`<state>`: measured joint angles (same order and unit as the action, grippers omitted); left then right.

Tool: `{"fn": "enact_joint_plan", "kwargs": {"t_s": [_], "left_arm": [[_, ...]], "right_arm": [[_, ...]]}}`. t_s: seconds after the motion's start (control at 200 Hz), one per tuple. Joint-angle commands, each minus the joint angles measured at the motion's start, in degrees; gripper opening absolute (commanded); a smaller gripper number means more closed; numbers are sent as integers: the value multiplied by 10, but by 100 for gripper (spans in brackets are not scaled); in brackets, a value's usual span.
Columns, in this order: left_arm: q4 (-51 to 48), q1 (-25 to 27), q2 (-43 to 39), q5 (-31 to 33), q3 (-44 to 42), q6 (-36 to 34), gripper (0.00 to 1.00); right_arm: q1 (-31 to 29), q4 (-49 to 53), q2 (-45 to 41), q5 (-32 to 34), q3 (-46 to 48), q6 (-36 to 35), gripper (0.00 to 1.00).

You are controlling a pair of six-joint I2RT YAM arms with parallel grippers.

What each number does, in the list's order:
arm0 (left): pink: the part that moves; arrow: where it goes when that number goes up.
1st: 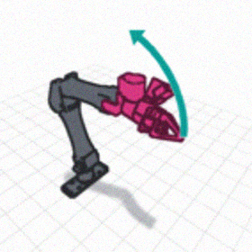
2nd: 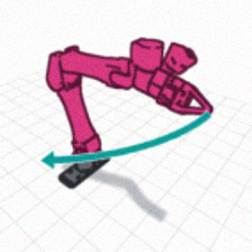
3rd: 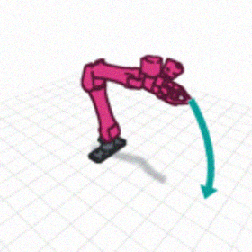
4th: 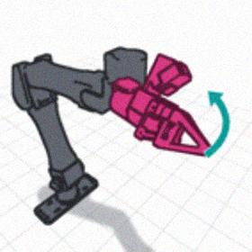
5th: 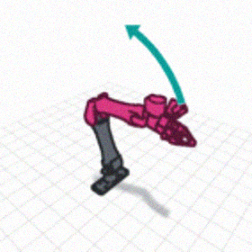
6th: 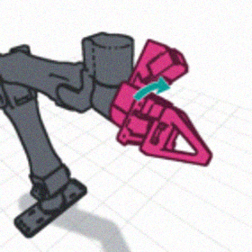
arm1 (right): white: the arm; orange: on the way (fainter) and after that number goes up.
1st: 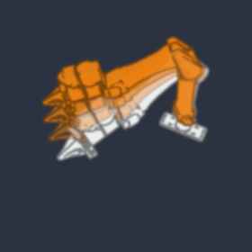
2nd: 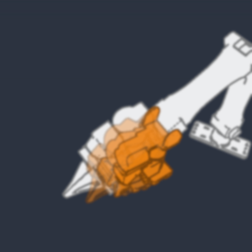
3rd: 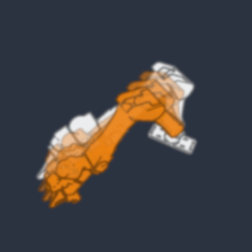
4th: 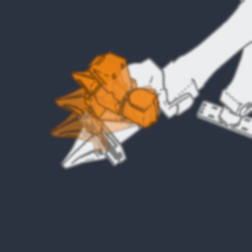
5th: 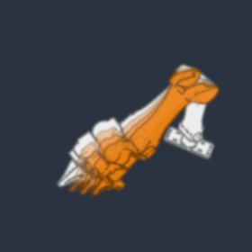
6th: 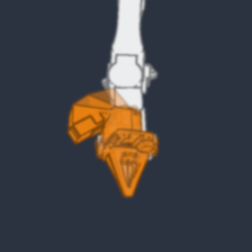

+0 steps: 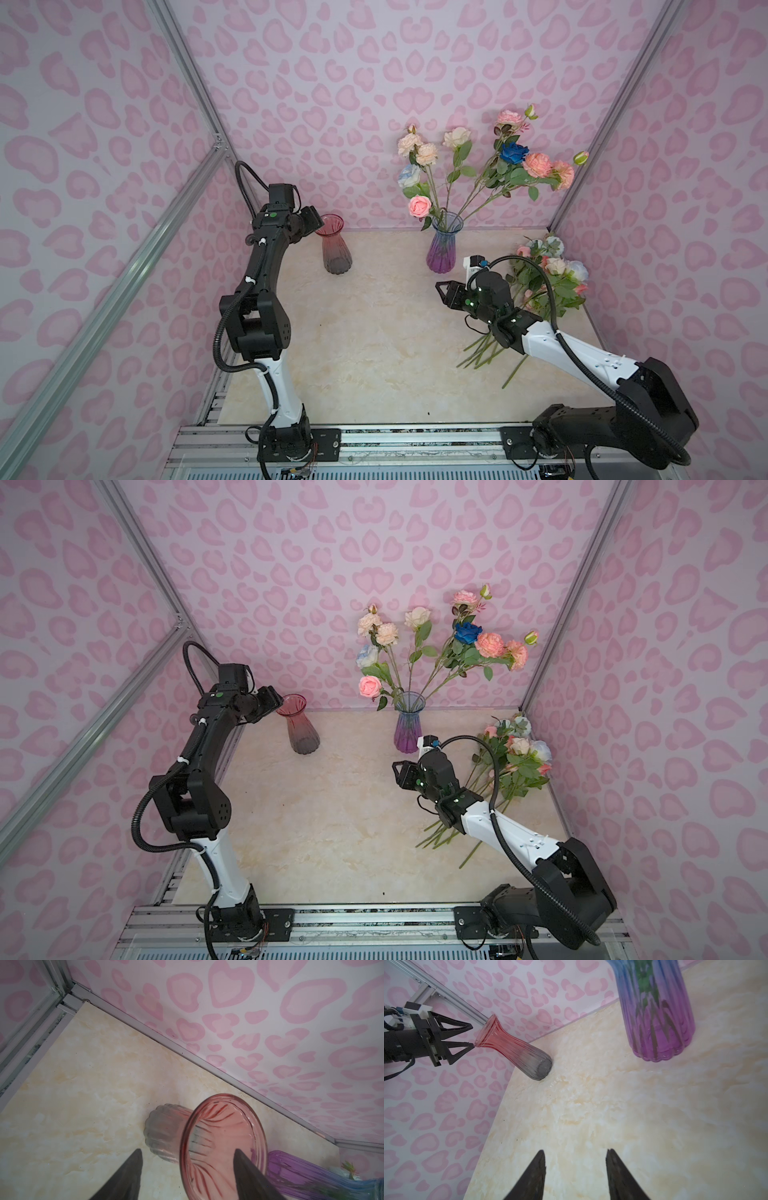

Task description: Arrange the flowers into the vase

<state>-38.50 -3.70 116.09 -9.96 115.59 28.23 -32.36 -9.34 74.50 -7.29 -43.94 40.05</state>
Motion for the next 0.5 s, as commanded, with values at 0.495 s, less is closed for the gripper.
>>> {"fn": "enact_joint_plan", "kwargs": {"t_s": [0.495], "left_arm": [[-77,0,90,-2,93,-31,54]], "right_arm": [[-18,97,-132,97,46,-57,49]]}}
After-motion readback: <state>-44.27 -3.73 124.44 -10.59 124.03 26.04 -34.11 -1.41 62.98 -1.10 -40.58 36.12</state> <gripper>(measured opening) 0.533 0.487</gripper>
